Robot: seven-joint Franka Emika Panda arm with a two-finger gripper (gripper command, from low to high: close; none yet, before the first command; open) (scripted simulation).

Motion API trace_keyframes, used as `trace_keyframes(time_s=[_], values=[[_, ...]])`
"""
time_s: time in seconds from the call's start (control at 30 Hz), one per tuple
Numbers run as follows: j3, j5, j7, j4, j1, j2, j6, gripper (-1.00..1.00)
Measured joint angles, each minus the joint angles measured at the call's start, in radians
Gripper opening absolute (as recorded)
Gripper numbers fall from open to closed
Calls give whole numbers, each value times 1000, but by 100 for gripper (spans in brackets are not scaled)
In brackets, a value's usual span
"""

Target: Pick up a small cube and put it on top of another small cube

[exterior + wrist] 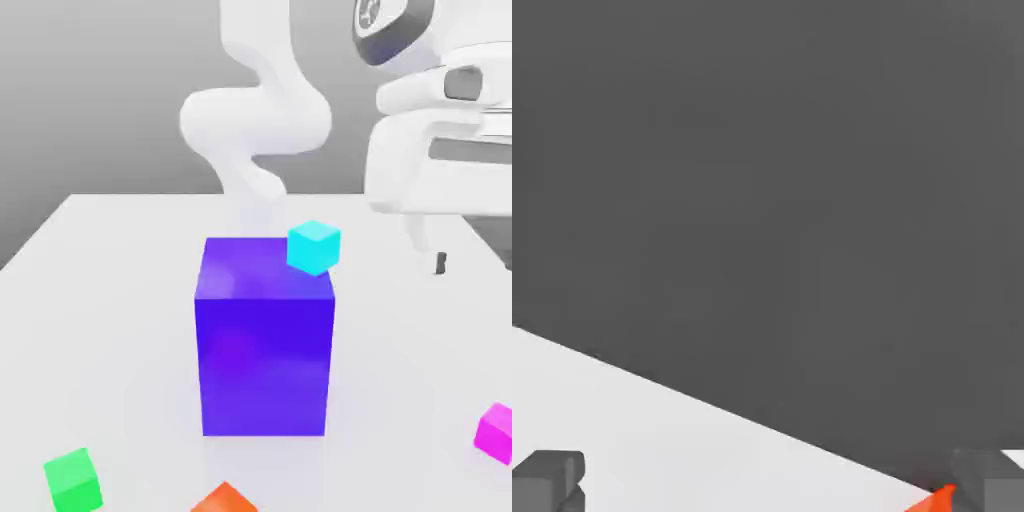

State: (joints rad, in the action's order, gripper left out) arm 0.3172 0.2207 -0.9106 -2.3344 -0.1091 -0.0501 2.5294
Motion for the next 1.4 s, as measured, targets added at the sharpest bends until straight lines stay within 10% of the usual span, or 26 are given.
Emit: trace_keyframes(time_s=[0.5, 0.53, 0.93, 1.4], values=[[-17, 156, -89, 13, -222, 533, 233, 0], [-34, 170, -99, 19, -236, 556, 251, -100], [41, 59, -25, -18, -156, 408, 142, -100], [-255, -150, -59, -23, 241, 304, 62, -100]])
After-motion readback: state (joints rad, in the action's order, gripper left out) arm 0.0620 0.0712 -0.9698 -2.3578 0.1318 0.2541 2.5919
